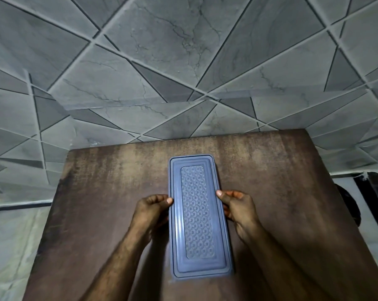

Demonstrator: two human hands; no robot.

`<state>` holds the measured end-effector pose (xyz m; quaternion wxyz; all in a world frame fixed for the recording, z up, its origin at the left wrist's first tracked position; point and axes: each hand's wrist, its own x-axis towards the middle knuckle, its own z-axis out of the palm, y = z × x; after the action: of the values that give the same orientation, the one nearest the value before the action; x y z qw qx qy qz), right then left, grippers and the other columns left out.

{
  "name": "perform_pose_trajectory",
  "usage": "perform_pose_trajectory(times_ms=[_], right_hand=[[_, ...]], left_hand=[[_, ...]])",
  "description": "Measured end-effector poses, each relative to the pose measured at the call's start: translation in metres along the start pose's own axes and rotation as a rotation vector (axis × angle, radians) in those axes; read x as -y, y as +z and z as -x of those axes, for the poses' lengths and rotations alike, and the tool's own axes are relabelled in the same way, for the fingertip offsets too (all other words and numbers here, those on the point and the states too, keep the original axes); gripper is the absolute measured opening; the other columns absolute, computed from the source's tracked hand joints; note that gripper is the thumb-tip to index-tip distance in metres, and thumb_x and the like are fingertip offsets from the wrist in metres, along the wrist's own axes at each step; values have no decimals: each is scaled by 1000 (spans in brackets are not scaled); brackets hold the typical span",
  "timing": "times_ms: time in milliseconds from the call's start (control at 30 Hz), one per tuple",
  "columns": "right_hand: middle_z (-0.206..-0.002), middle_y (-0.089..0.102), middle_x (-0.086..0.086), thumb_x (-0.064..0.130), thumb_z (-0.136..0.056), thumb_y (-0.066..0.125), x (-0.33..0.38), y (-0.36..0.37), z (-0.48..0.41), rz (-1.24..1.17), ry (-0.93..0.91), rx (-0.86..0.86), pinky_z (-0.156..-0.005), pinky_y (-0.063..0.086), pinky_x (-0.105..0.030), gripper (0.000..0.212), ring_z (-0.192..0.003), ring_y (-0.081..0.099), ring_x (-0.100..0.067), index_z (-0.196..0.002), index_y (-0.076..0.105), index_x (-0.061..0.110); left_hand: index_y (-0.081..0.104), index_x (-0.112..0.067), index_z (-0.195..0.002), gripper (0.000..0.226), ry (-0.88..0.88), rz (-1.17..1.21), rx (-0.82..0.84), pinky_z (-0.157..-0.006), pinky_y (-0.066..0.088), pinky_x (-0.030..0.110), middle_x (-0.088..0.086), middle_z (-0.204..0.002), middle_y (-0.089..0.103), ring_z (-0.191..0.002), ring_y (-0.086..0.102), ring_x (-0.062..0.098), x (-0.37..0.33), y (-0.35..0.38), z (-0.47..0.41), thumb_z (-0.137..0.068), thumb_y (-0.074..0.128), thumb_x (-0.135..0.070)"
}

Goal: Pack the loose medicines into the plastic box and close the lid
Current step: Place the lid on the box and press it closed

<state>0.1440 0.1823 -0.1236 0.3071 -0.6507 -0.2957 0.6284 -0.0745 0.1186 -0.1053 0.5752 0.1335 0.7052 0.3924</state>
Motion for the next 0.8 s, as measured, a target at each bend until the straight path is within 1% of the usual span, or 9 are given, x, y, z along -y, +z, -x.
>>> perform_pose_trajectory(times_ms=[133, 200, 300, 433, 500, 567, 633, 733, 800], right_hand=[[-76, 75, -8, 14, -78, 76, -13, -6, 13, -11, 21, 5, -74, 55, -37, 7, -70, 68, -21, -79, 71, 9], [-73, 73, -7, 10, -79, 75, -12, -5, 13, -14, 21, -1, -73, 55, -36, 6, -68, 66, -20, -79, 69, 8], [-68, 72, -5, 8, -79, 74, -11, -2, 10, -5, 6, -36, -63, 54, -29, 8, -60, 65, -15, -75, 68, 9], [-60, 72, 0, 25, -65, 81, -16, 0, 4, 52, -12, -152, -69, 56, -39, 13, -61, 66, -21, -62, 72, 16], [-60, 72, 1, 36, -55, 79, -16, 0, 6, 64, -34, -170, -70, 56, -41, 15, -61, 65, -21, -64, 74, 25], [-61, 73, 1, 46, -46, 78, -16, -1, 9, 74, -30, -157, -70, 57, -43, 28, -60, 65, -21, -67, 75, 27], [-65, 75, -1, 51, -44, 79, -17, -5, 12, 92, -34, -106, -72, 57, -45, 35, -62, 65, -21, -69, 75, 26], [-69, 76, 0, 56, -47, 77, -25, -10, 15, 163, -67, -51, -78, 57, -50, 36, -69, 69, -23, -72, 75, 30], [-72, 76, -1, 54, -46, 77, -34, -16, 18, 202, -81, -33, -82, 57, -53, 35, -76, 72, -27, -72, 74, 31]], left_hand=[[73, -9, -88, 4, 4, -8, -38, -55, 49, 24, 7, -71, 68, -52, 58, 12, 21, -2, 7, -86, 70, -11], [73, -8, -86, 5, 48, -38, -89, -53, 47, 25, 7, -66, 66, -52, 55, 16, 28, -1, 2, -84, 72, -12], [74, -7, -85, 9, 84, -83, -162, -50, 45, 26, 4, -56, 63, -46, 52, 17, 33, 2, -5, -82, 73, -16], [76, -12, -81, 12, 84, -68, -210, -60, 50, 32, 4, -62, 69, -53, 57, 19, 34, 3, -6, -76, 75, -23], [76, -15, -80, 17, 84, -70, -209, -65, 54, 35, 7, -69, 74, -59, 61, 21, 35, 3, -5, -71, 76, -29], [77, -16, -80, 17, 101, -77, -199, -67, 56, 37, 9, -75, 76, -64, 65, 23, 36, 2, -3, -71, 76, -31], [77, -18, -84, 17, 123, -89, -169, -68, 59, 39, 10, -77, 77, -67, 68, 25, 36, 1, 4, -75, 75, -31], [76, -22, -88, 32, 150, -142, -119, -80, 61, 48, 4, -83, 79, -81, 74, 28, 45, -4, 9, -67, 73, -45], [75, -23, -89, 32, 158, -159, -111, -84, 59, 50, 1, -84, 79, -85, 75, 27, 53, -5, 18, -67, 72, -46]])
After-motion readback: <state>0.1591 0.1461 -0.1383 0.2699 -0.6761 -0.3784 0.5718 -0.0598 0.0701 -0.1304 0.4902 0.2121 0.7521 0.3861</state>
